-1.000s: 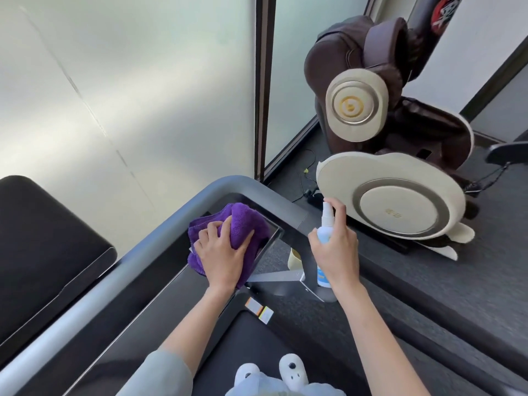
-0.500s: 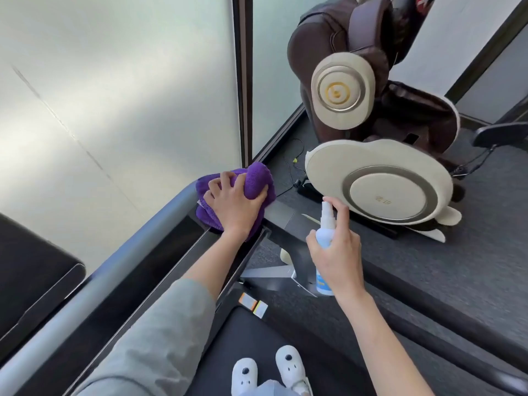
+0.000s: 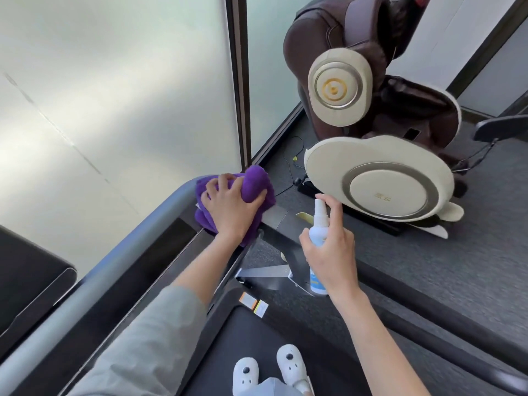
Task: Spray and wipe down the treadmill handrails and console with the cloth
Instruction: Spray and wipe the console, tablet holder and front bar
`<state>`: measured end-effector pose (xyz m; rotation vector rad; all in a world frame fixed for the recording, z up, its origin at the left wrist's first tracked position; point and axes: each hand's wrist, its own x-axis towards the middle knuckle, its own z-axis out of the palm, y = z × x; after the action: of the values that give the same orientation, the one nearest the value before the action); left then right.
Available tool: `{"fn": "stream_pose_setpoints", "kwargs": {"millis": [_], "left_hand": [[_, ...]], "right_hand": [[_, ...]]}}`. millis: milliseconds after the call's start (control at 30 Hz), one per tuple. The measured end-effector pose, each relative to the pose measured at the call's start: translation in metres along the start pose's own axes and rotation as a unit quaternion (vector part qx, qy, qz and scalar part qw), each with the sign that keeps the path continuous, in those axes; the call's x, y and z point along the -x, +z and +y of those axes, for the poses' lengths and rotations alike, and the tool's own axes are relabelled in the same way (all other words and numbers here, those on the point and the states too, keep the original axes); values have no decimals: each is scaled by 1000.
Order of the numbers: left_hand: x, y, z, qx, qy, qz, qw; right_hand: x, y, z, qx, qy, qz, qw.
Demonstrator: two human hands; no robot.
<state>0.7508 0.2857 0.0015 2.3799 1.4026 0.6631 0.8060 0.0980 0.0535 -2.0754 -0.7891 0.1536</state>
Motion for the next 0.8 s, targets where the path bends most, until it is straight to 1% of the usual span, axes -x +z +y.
{"fn": "stream_pose_setpoints", "kwargs": {"millis": [67, 167, 233, 267, 333, 400, 433, 533, 700, 800], "left_hand": [[21, 6, 14, 7, 41, -22, 999], [22, 4, 12, 25, 62, -56, 996], [6, -4, -1, 6, 65, -45, 997], [-5, -8, -10, -13, 52, -30, 998], [-30, -18, -29, -40, -9, -10, 999], [-46, -24, -39, -40, -62, -18, 997], [-47, -23, -38, -41, -69, -26, 996], [-33, -11, -11, -55, -36, -47, 997], [-6, 9, 48, -120, 72, -125, 982], [17, 13, 52, -86, 107, -127, 982]], "right_hand": [[2, 1, -1, -3, -4, -6, 1000], [0, 3, -2, -8, -11, -11, 1000], [-3, 4, -2, -9, -15, -13, 1000], [-4, 4, -2, -10, -16, -13, 1000], [-5, 3, -3, -13, -19, -8, 1000], [-4, 2, -4, -17, -17, -2, 1000], [-4, 0, -3, -19, -15, 0, 1000], [-5, -3, 0, -16, -18, 8, 1000], [-7, -8, -6, -19, -26, 9, 999], [-8, -15, -9, -34, -27, 23, 999]]}}
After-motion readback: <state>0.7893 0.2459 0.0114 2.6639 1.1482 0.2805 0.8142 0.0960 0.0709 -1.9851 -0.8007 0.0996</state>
